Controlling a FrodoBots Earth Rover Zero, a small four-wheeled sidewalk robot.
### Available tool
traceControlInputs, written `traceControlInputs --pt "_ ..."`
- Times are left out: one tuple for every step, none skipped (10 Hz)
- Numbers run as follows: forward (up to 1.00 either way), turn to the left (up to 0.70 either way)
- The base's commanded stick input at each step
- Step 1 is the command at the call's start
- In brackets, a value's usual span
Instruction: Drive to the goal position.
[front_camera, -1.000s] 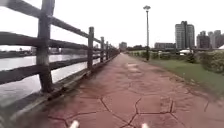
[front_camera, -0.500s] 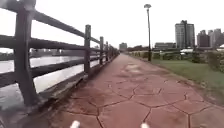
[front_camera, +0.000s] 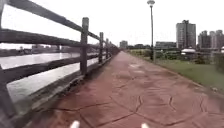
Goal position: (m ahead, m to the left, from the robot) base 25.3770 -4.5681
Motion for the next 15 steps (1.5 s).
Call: traceControlInputs --pt "0.7 0.0" --pt "0.7 0.0" --pt "0.7 0.0" --pt "0.7 0.0" --pt "0.7 0.0" --pt "0.7 0.0" --pt "0.7 0.0" --pt "0.7 0.0" --pt "0.7 0.0" --pt "0.7 0.0" --pt "0.7 0.0" --pt "0.7 0.0" --pt "0.7 -0.2" --pt "0.7 -0.35" --pt "0.7 -0.28"
